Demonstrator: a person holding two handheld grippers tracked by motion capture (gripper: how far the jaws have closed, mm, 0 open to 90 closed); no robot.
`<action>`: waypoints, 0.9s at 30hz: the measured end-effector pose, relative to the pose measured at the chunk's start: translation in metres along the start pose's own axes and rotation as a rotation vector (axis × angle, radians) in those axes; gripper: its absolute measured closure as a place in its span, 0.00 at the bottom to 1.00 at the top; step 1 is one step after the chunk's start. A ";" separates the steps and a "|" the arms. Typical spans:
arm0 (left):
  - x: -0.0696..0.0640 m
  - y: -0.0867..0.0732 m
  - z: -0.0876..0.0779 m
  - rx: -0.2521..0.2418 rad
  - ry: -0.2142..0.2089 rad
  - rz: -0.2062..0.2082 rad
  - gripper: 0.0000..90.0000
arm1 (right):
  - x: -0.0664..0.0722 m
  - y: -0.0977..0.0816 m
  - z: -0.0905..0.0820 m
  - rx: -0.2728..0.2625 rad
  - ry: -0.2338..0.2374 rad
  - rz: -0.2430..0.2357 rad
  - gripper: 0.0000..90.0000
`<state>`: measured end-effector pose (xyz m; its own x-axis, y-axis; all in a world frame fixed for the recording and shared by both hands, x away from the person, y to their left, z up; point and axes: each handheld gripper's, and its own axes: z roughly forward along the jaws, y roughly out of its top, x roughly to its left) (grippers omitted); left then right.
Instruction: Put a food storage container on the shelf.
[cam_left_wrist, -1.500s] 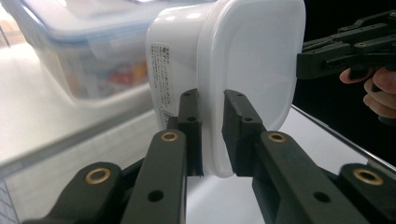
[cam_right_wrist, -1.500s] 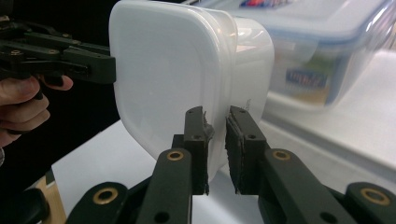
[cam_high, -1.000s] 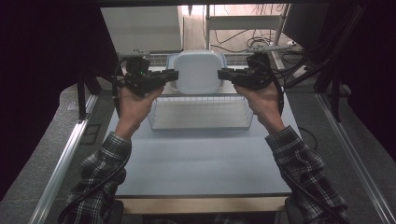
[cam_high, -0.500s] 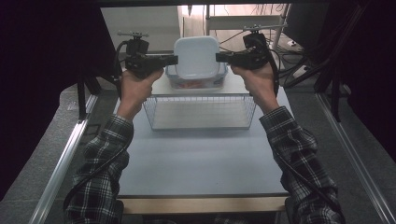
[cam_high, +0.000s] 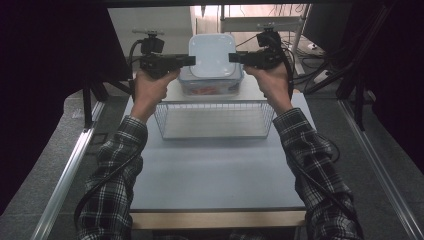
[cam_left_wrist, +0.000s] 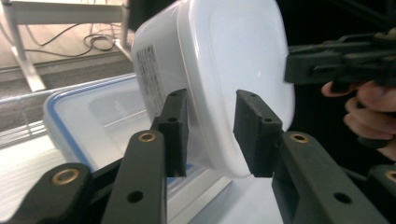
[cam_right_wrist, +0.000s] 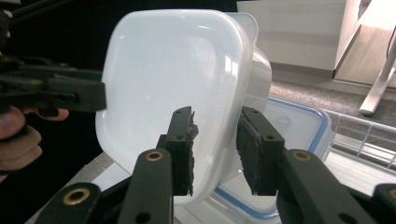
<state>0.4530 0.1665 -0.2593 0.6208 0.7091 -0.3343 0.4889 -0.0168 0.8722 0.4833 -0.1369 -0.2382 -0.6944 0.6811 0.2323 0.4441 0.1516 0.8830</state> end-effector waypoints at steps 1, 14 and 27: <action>0.001 0.000 0.001 0.000 -0.001 -0.005 0.73 | -0.001 0.001 0.001 0.000 -0.001 0.005 0.72; 0.011 0.006 0.008 0.006 0.018 -0.047 0.62 | -0.007 0.006 0.015 0.000 -0.003 0.054 0.62; 0.016 0.013 0.014 -0.017 0.073 -0.036 0.55 | -0.009 0.007 0.021 -0.021 -0.039 0.051 0.62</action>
<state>0.4783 0.1674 -0.2582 0.5562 0.7586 -0.3393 0.4991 0.0216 0.8663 0.5048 -0.1270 -0.2427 -0.6486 0.7147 0.2618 0.4660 0.1009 0.8790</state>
